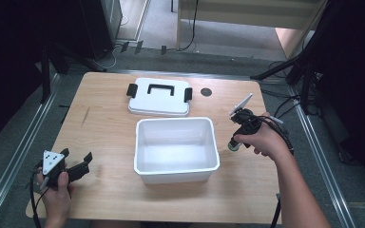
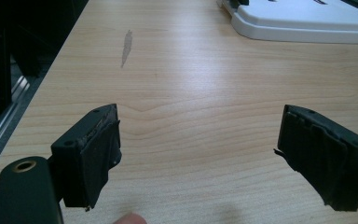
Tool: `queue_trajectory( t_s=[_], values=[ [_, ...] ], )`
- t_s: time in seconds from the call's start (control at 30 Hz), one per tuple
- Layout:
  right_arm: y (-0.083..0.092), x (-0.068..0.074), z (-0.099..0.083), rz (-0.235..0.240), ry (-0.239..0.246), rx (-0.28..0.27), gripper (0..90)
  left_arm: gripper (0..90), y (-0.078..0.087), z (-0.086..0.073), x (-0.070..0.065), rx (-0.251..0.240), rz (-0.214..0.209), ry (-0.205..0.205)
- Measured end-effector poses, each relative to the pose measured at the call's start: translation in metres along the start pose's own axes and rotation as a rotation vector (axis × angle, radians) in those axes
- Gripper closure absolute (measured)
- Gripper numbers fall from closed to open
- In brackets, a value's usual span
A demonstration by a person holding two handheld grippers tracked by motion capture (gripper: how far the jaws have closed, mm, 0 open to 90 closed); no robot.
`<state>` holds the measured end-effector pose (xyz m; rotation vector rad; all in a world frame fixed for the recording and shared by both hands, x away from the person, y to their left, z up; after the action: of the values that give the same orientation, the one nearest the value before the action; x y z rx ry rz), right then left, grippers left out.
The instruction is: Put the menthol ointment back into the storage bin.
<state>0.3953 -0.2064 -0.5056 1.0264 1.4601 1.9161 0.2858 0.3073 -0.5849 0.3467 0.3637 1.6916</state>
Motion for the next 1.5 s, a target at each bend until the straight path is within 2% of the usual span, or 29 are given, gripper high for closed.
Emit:
queue_trajectory(
  t_s=[0.13,0.17,0.47,0.73,0.83,0.97,1.0,1.27,1.5],
  values=[
    [0.015,0.009,0.003,0.005,0.033,0.0,51.7,13.8,0.0,0.0,0.0,0.001,-0.002,0.0],
    [0.02,0.012,0.003,0.002,0.028,0.003,51.8,13.9,0.0,0.0,0.0,0.001,-0.003,-0.001],
    [0.055,0.037,0.013,0.007,0.083,-0.033,51.8,13.9,0.0,0.0,0.0,0.0,-0.001,0.0],
    [0.075,0.066,0.022,0.025,0.142,-0.058,51.8,13.9,0.0,0.0,0.0,0.0,0.0,-0.001],
    [0.079,0.077,0.025,0.046,0.169,-0.071,51.8,13.9,0.0,0.0,0.0,-0.001,0.001,-0.001],
    [0.079,0.092,0.028,0.075,0.196,-0.068,51.8,13.9,0.0,0.0,0.0,-0.002,0.001,-0.001],
    [0.078,0.094,0.03,0.077,0.215,-0.07,51.8,13.9,0.0,0.0,0.0,-0.002,0.001,-0.002],
    [0.066,0.111,0.036,0.096,0.255,-0.043,51.9,14.0,0.0,0.0,0.0,-0.001,0.002,-0.001],
    [0.045,0.12,0.041,0.111,0.287,-0.011,51.8,14.0,0.0,0.0,0.0,-0.001,0.003,-0.001]
  ],
)
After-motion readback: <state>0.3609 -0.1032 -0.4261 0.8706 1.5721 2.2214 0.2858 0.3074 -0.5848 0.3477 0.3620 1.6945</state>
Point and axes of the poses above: each handheld gripper's, and its own axes: y roughly backward along the jaws, z roughly out of its top, x roughly to its left, the point moved 8 cm from there along -y, roughly forward along the jaws, and after that the axes turned 15 degrees about z, right-handed, at the moved point
